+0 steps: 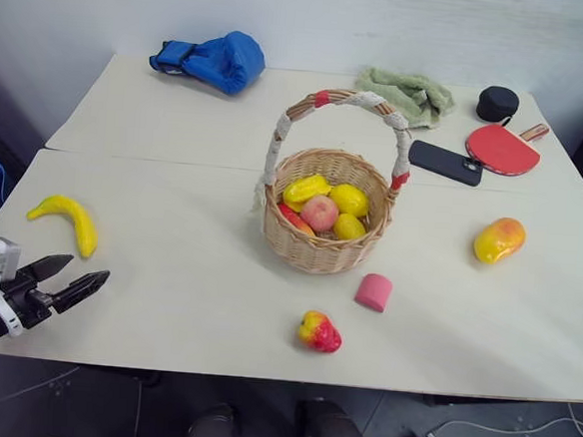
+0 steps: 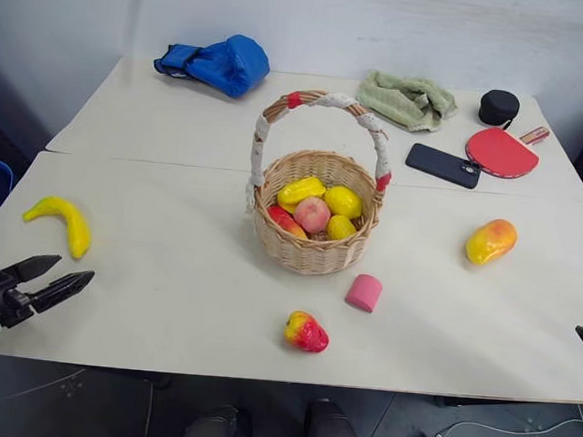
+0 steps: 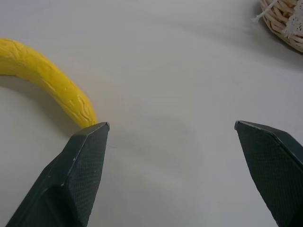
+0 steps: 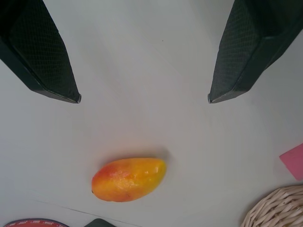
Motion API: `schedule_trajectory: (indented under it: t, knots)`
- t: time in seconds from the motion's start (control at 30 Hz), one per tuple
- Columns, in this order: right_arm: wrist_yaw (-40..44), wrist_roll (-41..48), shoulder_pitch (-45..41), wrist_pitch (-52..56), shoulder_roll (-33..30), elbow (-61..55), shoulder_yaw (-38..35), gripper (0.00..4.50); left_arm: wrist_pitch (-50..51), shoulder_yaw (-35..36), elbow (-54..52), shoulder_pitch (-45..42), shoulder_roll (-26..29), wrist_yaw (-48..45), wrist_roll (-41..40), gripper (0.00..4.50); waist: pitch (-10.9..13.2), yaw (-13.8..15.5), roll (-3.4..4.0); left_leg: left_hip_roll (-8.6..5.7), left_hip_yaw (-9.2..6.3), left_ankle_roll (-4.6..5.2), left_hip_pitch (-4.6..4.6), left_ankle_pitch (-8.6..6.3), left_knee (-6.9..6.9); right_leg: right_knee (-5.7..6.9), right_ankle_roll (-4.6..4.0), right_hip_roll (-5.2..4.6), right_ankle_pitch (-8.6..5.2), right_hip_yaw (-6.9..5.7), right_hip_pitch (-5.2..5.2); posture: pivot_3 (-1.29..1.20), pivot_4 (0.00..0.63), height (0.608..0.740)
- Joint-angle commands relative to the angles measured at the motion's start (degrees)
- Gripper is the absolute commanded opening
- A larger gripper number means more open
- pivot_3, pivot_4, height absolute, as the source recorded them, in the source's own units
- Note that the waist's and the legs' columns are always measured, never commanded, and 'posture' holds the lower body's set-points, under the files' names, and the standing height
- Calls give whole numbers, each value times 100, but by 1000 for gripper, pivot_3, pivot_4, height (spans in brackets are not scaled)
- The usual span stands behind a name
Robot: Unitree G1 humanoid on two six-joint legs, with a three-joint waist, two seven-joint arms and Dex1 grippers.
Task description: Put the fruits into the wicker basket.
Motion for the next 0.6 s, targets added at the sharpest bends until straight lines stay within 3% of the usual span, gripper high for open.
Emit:
schedule_trajectory:
  t: [0.03, 0.13, 0.33, 0.47, 0.6]
  knots:
    - [-35, -13, -30, -124, 19, 0, -313, 4500, -90, -27, -175, -66, 73, -46, -12, 4462, 0, 1, 0, 0, 0, 0, 0, 0, 0, 0, 0, 0, 0, 0, 0, 0, 150, 740]
    - [-10, 69, 8, -39, 32, -249, -324, 4500, -4, -169, -403, -154, 160, -117, -118, 4462, 0, 2, 0, 0, 0, 0, 0, 0, -1, 0, 0, 0, 0, 0, 0, 0, 150, 740]
    - [-151, 683, 24, 742, 289, -1989, 129, 4500, 367, -1017, -1273, -658, 590, -801, -600, 4462, -1, 7, 3, -1, -2, -5, -1, 5, 3, 8, 6, 0, 4, 0, 1, 0, 150, 740]
    - [-559, 877, -278, 951, 524, -3250, 1146, 4500, 224, -1966, -1652, -1114, 1137, -1769, -586, 4462, 2, -16, 6, 1, -4, -22, 0, 14, -1, 9, 6, 4, 4, -1, 1, 0, 150, 740]
    - [-950, 411, -940, 706, 693, -3782, 2543, 4500, -228, -2957, -1485, -1948, 1326, -2426, -175, 4462, 6, -14, 14, 0, 0, -29, 0, 19, 1, 10, 6, 7, 4, 1, -3, 0, 150, 740]
